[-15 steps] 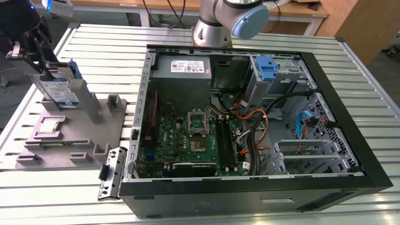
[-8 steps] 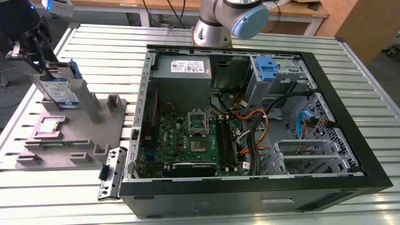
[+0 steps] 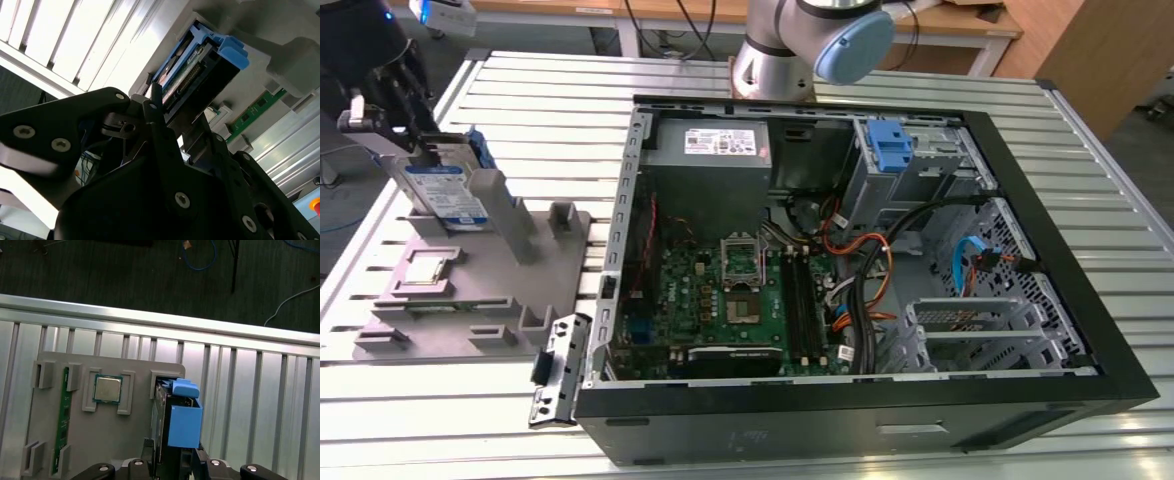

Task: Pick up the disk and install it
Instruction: 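Pick up the disk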

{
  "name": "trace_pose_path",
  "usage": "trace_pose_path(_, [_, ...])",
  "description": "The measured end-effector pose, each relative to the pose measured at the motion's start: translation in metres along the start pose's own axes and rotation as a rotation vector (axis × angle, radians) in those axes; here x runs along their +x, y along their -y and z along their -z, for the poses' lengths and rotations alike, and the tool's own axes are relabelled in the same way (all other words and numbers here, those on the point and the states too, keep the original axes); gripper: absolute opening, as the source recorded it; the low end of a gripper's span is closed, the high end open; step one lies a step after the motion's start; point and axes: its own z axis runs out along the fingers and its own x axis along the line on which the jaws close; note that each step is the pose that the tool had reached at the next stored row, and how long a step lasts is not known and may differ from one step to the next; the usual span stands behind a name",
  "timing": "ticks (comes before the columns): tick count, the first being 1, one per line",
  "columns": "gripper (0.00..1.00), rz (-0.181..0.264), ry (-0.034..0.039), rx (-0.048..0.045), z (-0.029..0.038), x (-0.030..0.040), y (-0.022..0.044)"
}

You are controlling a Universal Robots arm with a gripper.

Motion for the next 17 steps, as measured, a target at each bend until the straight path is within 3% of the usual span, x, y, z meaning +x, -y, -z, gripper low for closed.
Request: trace_pose_path(17, [0.42,-0.002,0.0001,0.0003,0.0015,0.0002,-0.0001])
